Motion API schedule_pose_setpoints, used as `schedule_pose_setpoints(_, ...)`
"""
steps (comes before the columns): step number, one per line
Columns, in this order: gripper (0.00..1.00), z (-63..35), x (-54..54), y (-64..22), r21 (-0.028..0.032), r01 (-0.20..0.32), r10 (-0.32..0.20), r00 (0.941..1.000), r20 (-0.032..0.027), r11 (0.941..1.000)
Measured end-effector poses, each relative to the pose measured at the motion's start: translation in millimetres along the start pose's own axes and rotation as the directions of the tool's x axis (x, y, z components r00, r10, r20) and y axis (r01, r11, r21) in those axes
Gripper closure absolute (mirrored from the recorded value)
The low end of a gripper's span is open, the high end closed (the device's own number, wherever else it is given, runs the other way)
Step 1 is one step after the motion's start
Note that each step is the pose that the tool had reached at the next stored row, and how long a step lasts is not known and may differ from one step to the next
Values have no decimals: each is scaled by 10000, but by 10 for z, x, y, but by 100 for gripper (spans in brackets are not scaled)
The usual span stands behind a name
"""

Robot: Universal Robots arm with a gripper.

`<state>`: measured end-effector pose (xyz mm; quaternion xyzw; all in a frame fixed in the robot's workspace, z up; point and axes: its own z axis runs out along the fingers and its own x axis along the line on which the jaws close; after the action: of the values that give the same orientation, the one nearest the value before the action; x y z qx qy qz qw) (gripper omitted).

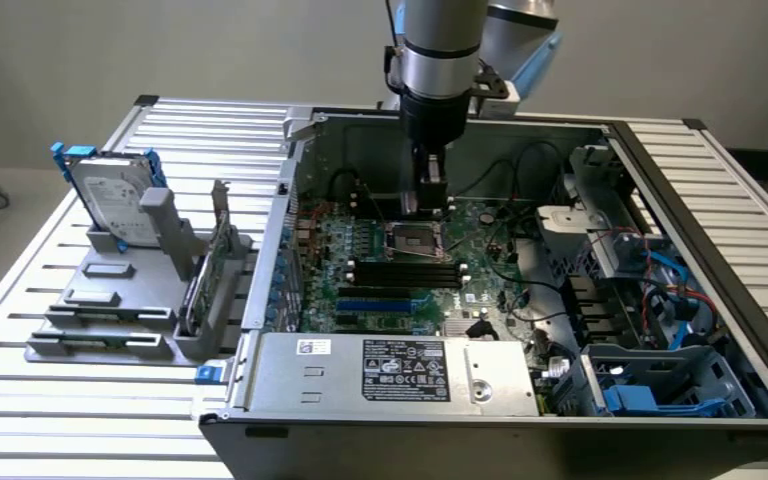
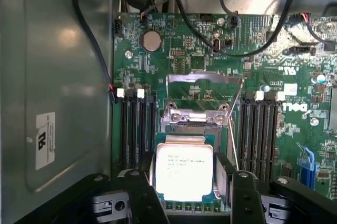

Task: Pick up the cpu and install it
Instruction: 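Place the cpu into insertion slot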

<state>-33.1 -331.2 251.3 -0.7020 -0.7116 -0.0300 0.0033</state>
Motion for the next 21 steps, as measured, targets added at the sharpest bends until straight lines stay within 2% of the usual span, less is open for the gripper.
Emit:
schedule_pose_setpoints(4, 45, 47, -26, -83, 1, -26, 26, 10000, 13, 10000)
schedule_pose_setpoints(21, 45, 156, -109, -92, -21, -28, 28, 10000, 20, 10000)
